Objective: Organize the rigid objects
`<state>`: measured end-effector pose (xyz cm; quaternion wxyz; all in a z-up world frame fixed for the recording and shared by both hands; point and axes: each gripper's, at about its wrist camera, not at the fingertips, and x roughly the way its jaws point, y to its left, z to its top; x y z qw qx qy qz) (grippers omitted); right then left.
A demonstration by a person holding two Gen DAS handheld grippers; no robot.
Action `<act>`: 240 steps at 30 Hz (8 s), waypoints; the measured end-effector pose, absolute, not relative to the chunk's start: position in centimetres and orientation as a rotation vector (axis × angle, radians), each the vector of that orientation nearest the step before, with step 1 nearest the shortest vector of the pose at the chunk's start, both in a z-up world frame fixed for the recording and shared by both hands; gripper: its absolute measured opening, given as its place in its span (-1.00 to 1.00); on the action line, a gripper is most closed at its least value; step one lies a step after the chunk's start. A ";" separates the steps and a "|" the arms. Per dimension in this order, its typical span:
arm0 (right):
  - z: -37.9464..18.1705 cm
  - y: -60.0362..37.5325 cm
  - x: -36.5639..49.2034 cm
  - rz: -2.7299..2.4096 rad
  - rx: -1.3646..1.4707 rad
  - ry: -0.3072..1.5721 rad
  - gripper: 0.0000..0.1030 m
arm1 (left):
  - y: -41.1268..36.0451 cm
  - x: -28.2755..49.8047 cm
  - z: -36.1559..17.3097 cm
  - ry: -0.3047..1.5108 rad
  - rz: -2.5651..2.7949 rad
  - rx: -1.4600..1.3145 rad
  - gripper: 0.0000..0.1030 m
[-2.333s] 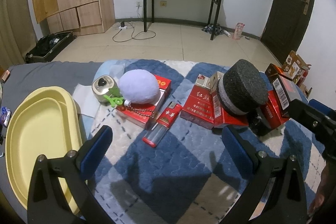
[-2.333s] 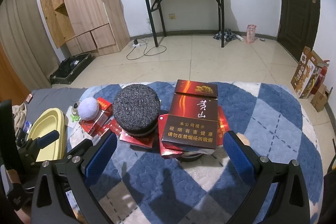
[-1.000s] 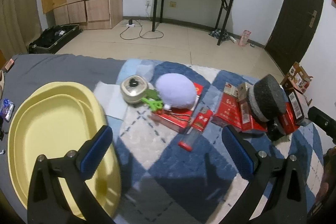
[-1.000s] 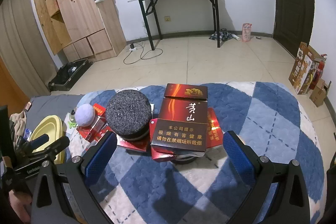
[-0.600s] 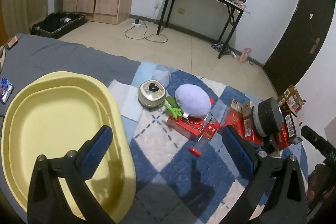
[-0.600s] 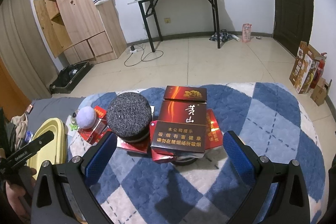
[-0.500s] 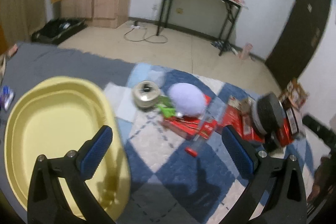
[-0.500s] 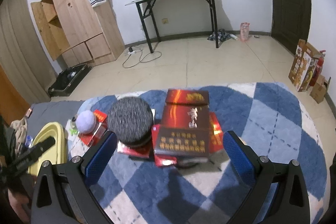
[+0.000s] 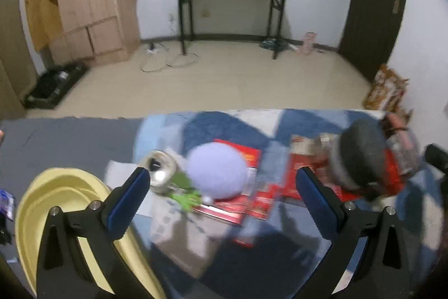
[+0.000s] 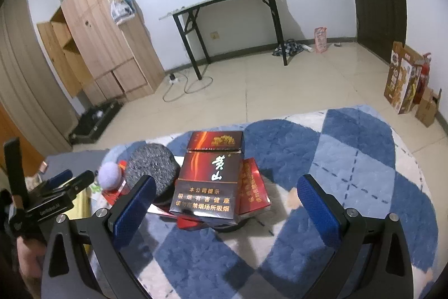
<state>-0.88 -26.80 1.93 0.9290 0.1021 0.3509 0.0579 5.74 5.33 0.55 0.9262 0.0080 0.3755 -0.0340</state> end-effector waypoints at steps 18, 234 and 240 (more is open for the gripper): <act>0.2 -24.7 0.9 0.130 0.145 0.733 0.85 | 5.2 8.2 -3.0 0.775 -0.065 0.019 1.00; -2.9 -26.3 7.7 0.245 0.032 0.896 0.99 | -10.7 3.3 -1.1 0.655 -0.378 0.495 1.00; -3.0 -26.3 7.7 0.277 0.055 0.892 0.99 | -11.8 3.8 -2.1 0.646 -0.405 0.561 1.00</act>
